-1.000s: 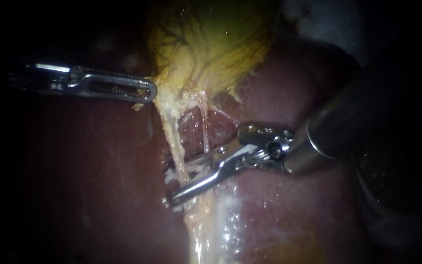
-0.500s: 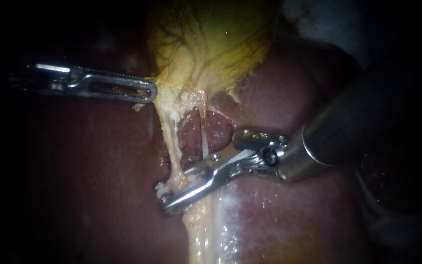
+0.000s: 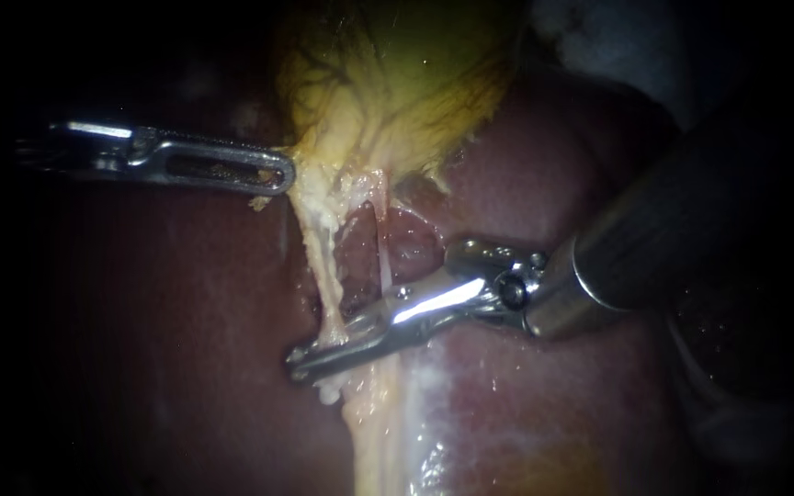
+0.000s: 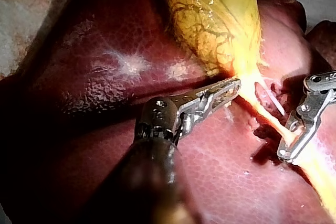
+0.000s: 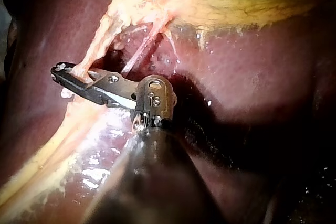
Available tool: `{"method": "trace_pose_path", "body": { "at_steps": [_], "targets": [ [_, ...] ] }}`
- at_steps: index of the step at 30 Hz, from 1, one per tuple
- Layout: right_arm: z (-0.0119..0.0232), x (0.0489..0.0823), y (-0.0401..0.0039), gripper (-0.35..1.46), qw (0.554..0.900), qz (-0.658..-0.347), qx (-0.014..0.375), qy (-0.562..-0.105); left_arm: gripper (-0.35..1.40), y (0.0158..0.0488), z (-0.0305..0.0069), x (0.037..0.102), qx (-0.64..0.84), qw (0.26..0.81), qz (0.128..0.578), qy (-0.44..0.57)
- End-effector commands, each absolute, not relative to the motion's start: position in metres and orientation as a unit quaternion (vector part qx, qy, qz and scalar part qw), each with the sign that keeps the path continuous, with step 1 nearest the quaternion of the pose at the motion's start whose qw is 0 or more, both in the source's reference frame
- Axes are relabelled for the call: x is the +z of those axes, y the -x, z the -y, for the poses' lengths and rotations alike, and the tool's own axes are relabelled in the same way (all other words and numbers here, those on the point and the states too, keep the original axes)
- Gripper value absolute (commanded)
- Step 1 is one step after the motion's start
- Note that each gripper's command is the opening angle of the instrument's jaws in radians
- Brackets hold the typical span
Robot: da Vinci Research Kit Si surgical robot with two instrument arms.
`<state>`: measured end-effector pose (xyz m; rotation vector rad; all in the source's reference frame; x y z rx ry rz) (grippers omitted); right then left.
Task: Clipping second clip left tube
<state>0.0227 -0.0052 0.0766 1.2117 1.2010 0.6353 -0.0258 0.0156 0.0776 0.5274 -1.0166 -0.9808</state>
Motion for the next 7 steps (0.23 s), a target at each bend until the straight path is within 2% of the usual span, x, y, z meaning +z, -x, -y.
{"method": "trace_pose_path", "body": {
  "at_steps": [1,7],
  "targets": [
    [0.0052,0.0767,-0.0227,-0.35,0.614,-0.521,0.275,-0.526,-0.35,0.0258,-0.0156,0.0775,-0.445,0.729,0.462,-0.24],
    [0.0053,0.0767,-0.0226,-0.35,0.614,-0.521,0.275,-0.526,-0.35,0.0258,-0.0157,0.0775,-0.445,0.729,0.461,-0.24]
  ]
}}
